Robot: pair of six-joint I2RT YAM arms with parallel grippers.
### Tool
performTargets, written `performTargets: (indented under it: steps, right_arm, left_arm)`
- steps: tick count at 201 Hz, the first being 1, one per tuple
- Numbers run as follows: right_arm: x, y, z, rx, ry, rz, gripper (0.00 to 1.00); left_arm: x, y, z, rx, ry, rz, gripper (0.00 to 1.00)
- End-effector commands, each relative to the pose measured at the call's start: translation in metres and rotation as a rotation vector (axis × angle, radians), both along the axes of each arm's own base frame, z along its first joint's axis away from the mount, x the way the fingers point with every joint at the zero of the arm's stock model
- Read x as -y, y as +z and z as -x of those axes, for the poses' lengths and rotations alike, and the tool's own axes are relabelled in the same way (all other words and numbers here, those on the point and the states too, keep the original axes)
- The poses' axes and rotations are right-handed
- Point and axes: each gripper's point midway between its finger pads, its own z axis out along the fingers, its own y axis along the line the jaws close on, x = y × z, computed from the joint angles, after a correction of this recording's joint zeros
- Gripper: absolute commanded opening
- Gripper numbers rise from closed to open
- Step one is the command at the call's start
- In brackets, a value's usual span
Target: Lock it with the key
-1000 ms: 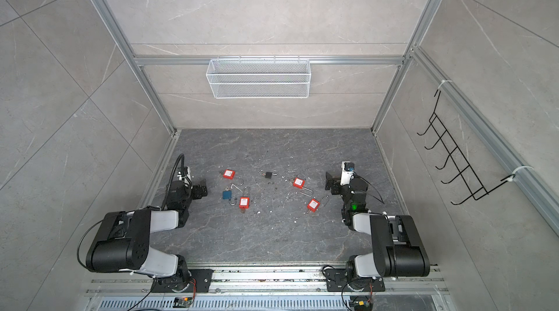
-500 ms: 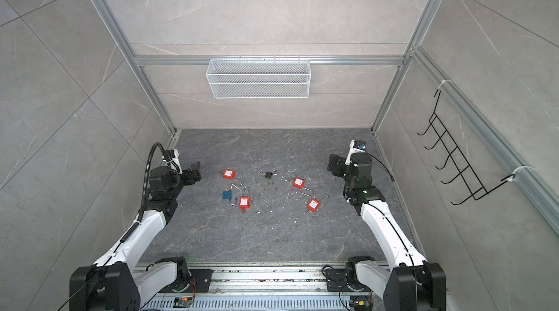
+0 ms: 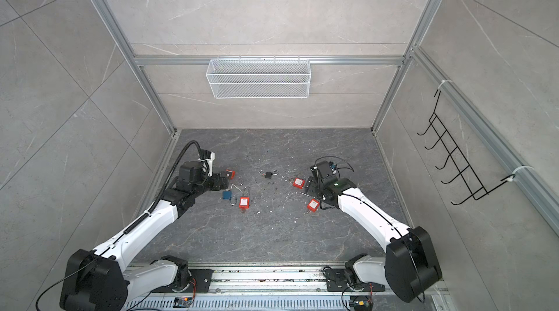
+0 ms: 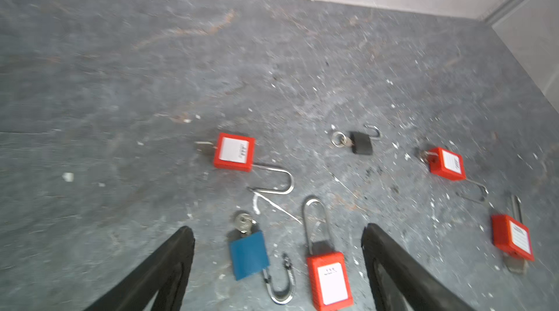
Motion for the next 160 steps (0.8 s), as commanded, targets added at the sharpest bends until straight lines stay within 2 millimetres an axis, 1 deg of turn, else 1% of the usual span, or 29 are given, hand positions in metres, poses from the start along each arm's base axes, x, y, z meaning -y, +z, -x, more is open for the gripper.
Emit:
performTargets:
  steps: [1,29,57,77,115,138,160]
  right_arm:
    - [-0.002,-0.015,0.013,-0.097,-0.126,-0.018,0.79]
    - [-0.004,-0.032,0.019,-0.148,-0.173,-0.014,0.75]
    - [0.001,-0.044,0.021,-0.177,-0.214,0.014,0.7]
    - [0.0,-0.054,0.021,-0.202,-0.219,0.02,0.68]
    - [-0.001,-0.061,0.013,-0.206,-0.229,0.039,0.64]
    - [-0.001,-0.069,0.013,-0.229,-0.235,0.054,0.63]
    - [0.004,-0.073,0.013,-0.241,-0.251,0.07,0.62]
  left_arm:
    - [0.01,0.006,-0.003,-0.018,0.006,-0.003,0.88]
    - [0.015,-0.001,-0.002,-0.045,-0.007,-0.013,0.89]
    - [0.014,-0.004,0.002,-0.069,-0.008,-0.021,0.88]
    - [0.013,-0.004,0.005,-0.079,-0.009,-0.025,0.88]
    - [0.011,-0.007,0.007,-0.09,-0.012,-0.037,0.88]
    - [0.009,-0.008,0.01,-0.093,-0.011,-0.045,0.88]
    - [0.008,-0.007,0.012,-0.087,-0.009,-0.048,0.89]
